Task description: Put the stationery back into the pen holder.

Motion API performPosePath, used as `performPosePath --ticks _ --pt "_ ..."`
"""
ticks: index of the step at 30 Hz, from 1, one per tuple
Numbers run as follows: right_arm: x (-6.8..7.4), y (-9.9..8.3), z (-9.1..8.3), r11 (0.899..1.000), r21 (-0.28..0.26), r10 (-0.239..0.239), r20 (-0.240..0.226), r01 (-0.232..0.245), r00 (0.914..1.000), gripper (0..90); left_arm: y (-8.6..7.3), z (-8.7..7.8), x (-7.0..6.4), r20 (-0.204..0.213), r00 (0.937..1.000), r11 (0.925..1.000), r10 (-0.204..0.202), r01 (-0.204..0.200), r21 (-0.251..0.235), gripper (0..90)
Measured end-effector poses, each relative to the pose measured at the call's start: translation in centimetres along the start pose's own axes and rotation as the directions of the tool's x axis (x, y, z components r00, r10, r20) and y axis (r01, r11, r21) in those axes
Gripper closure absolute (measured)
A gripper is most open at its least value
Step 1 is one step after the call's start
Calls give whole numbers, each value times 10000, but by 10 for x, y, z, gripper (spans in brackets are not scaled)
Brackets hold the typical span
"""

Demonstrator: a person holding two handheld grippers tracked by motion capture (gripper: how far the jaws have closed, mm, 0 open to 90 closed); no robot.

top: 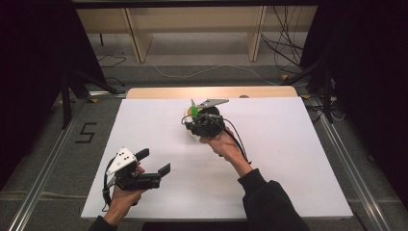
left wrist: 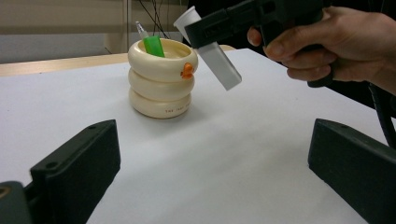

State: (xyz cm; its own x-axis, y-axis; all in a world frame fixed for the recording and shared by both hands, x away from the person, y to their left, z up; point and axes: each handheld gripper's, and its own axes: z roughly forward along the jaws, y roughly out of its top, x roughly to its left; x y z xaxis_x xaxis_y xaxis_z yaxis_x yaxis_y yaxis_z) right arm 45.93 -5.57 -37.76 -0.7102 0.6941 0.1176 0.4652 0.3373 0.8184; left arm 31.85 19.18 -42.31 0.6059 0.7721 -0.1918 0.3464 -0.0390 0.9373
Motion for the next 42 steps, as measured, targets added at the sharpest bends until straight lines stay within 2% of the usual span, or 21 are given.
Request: performPosePath --ticks 10,21,42 --pt "-12 15 -4 9985 -548 57 573 -26 9983 678 0 0 0 3 10000 10000 -29 29 -14 18" --pt "-25 30 0 9944 -1018 379 1118 -265 9930 678 0 1 0 10 10000 10000 -18 18 -4 18" --pt "-43 34 23 9920 -1149 730 1896 -517 9792 678 0 0 0 4 10000 10000 -6 6 -33 18"
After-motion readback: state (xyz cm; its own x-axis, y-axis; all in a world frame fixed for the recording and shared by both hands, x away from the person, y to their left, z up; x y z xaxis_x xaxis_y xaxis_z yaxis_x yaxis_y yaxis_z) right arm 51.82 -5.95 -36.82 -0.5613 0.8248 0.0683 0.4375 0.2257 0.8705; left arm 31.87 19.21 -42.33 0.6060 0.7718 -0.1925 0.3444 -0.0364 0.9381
